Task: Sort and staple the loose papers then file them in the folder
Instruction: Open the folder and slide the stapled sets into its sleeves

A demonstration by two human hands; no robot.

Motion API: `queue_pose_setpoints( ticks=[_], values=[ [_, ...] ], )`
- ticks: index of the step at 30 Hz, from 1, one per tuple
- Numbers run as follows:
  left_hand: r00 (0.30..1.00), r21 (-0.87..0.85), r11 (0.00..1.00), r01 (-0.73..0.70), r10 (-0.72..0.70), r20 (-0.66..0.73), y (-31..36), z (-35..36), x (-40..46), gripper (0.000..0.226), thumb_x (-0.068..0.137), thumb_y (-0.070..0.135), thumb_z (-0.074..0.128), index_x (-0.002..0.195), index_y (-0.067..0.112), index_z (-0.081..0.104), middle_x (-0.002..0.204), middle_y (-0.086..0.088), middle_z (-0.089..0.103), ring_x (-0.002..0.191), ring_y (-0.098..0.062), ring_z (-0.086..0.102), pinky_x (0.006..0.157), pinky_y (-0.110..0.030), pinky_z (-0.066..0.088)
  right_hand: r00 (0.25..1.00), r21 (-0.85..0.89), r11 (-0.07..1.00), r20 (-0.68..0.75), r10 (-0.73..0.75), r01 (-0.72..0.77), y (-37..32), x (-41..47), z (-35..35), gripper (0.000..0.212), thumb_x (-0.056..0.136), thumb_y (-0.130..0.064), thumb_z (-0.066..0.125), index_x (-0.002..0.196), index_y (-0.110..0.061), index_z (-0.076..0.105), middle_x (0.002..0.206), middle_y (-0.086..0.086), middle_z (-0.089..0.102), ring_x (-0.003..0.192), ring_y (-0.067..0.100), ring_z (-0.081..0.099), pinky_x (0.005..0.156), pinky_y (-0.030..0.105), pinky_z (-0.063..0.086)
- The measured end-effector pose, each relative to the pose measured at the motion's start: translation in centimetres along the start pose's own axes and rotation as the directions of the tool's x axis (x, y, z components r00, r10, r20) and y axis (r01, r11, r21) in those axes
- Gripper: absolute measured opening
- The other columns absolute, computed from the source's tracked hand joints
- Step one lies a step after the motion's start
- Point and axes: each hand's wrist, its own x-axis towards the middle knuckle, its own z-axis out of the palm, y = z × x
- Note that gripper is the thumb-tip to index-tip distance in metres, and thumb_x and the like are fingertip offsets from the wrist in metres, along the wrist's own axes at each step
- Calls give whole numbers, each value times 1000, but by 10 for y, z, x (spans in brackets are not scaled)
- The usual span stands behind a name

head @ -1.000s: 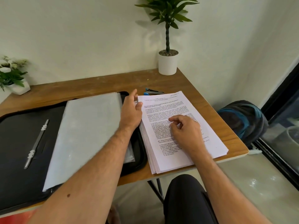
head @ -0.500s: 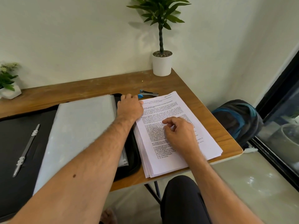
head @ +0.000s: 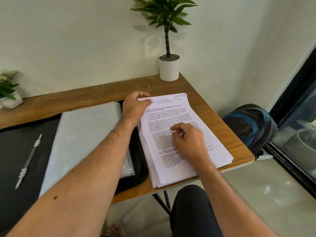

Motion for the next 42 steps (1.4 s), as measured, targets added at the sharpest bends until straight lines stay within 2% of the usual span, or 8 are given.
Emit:
queue_pose_setpoints(
  ticks=[4,7,10,18,23,31,37,42],
  values=[
    [998,-295,954,56,-47,36,-4,-6,-15,20,90,7,74,103,22,73,101,0,77,95,-21,75,79,-30,61,1000,-1,1000,-12,-1,1,-1,-2,-3,23,97,-20,57,113,-25,72,110,-11,66,92,2,55,76,14,43],
    [990,-27,990,-139,140,23,-21,-10,-29,20,98,15,65,114,23,75,110,6,75,100,-11,71,86,-18,56,1000,-8,1000,-14,7,-7,1,-7,-3,22,98,-21,56,114,-25,71,109,-12,65,92,2,55,76,13,42],
    [914,257,881,-398,406,21,-32,-11,-46,26,100,19,64,125,19,72,111,5,69,97,-3,63,86,-6,46,1000,-24,1000,-7,19,-19,1,-9,-1,22,98,-22,56,114,-27,70,111,-14,64,93,3,55,78,13,43],
    [817,292,774,-562,575,49,-43,-14,-68,34,98,24,51,119,10,74,115,-1,74,106,-11,67,90,-34,58,998,28,997,-14,67,-66,-4,-8,-1,45,94,-26,65,133,-39,48,117,-13,58,100,10,60,88,30,55],
    [832,343,770,-537,550,69,-41,-11,-71,42,100,33,46,126,10,70,121,-3,73,110,-17,68,92,-43,58,998,0,998,8,60,-60,-5,-8,-2,41,94,-25,65,131,-37,50,121,-10,59,102,9,59,91,31,54],
    [848,455,745,-487,527,45,-29,-10,-81,56,99,42,36,138,14,63,128,-7,70,110,-23,68,92,-36,59,998,-7,998,-1,62,-62,-7,-9,-4,39,94,-25,64,130,-36,52,114,-11,62,99,8,60,90,31,55],
    [886,468,790,-396,463,-32,-32,-11,-80,46,100,14,59,146,11,54,137,-14,63,122,-30,64,96,-46,57,998,-12,998,13,57,-57,-8,-11,-2,38,94,-23,65,128,-35,52,112,-10,62,99,8,60,88,30,54],
    [895,479,798,-365,443,-57,-36,-8,-77,45,103,22,56,148,17,53,115,-8,74,91,-16,68,75,-28,59,998,-25,998,9,65,-65,-8,-8,-4,39,94,-25,65,129,-37,52,114,-10,63,98,8,61,86,28,54]
  ],
)
